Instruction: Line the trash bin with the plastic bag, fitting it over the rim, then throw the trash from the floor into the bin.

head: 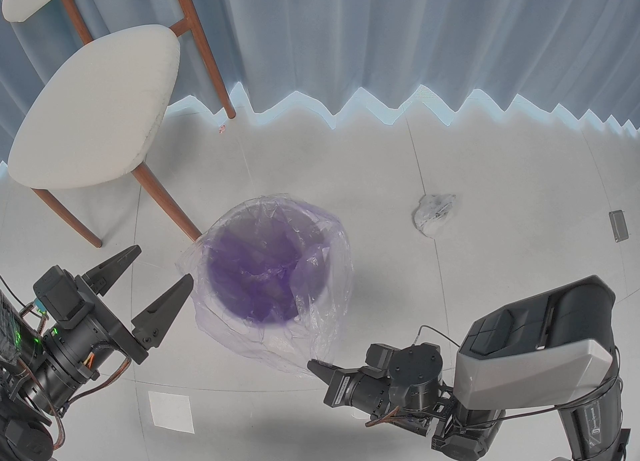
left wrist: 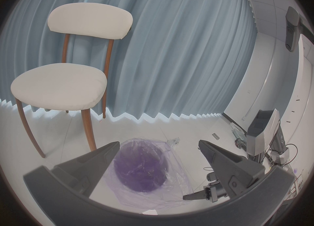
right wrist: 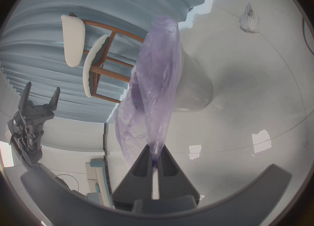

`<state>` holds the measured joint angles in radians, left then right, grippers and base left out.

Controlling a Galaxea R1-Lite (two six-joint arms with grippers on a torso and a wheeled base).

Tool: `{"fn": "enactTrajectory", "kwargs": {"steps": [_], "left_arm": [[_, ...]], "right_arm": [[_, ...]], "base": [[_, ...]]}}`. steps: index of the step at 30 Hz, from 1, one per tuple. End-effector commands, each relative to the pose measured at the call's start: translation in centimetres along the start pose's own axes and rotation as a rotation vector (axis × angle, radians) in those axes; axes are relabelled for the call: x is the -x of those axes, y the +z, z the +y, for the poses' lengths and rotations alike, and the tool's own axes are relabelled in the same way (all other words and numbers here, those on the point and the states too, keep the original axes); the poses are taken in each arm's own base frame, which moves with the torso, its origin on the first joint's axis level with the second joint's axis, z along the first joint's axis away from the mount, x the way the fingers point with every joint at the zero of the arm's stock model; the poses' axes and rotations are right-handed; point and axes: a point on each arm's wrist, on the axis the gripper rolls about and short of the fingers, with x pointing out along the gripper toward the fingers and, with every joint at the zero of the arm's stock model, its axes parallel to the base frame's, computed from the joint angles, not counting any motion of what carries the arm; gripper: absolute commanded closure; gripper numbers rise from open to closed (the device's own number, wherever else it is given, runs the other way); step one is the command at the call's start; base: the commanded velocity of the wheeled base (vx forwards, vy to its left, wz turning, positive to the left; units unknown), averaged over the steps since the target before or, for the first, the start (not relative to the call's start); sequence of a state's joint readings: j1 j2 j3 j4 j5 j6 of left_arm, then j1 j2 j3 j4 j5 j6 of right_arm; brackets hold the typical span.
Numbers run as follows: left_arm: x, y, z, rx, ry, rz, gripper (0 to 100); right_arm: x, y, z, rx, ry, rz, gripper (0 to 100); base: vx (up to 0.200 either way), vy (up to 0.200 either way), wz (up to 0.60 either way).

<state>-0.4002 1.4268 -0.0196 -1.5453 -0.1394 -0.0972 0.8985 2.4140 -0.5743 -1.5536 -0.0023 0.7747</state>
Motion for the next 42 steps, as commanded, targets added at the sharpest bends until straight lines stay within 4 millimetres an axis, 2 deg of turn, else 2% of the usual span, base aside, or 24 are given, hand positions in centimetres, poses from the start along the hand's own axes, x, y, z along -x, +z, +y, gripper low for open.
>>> {"fn": "enactTrajectory", "kwargs": {"steps": [1, 7, 14, 19, 20, 25, 27, 32, 39, 42], "left_arm": [[0.0, -0.1, -0.1, 0.002, -0.004, 0.005, 0], [0.2, -0.6, -0.1, 0.015, -0.003, 0.032, 0], [-0.1, -2.3, 0.4, 0.103, 0.039, 0.174, 0], [-0.7, -4.6, 0.7, 0.268, 0.086, 0.351, 0], [-0.7, -4.6, 0.7, 0.268, 0.086, 0.351, 0], [-2.0, -8.2, 1.3, 0.331, 0.134, 0.528, 0], [-2.2, -8.9, 1.5, 0.334, 0.148, 0.542, 0], [-2.8, -10.2, 2.9, 0.381, 0.210, 0.547, 0], [-4.1, -14.2, 5.4, 0.412, 0.302, 0.606, 0], [-4.6, -14.3, 6.1, 0.451, 0.306, 0.589, 0]], "right_arm": [[-0.4, -1.1, -1.1, 0.000, -0.023, 0.023, 100], [-1.2, -1.6, -2.6, -0.006, -0.058, 0.030, 100], [-2.5, -0.5, -4.2, 0.002, -0.074, -0.023, 100], [-3.1, -0.2, -4.8, 0.018, -0.080, -0.040, 100], [-3.1, -0.2, -4.8, 0.018, -0.080, -0.040, 100], [-3.2, -0.1, -4.8, 0.021, -0.075, -0.044, 100], [-3.2, -0.1, -4.7, 0.022, -0.074, -0.043, 100], [-3.2, 0.0, -4.6, 0.023, -0.071, -0.047, 100], [-3.1, -0.2, -4.5, 0.025, -0.069, -0.042, 100], [-3.1, -0.1, -4.4, 0.026, -0.068, -0.044, 100]], "base": [[0.000, 0.000, 0.00], [0.000, 0.000, 0.00], [0.000, 0.000, 0.00], [0.000, 0.000, 0.00], [0.000, 0.000, 0.00], [0.000, 0.000, 0.00], [0.000, 0.000, 0.00], [0.000, 0.000, 0.00], [0.000, 0.000, 0.00], [0.000, 0.000, 0.00]]}}
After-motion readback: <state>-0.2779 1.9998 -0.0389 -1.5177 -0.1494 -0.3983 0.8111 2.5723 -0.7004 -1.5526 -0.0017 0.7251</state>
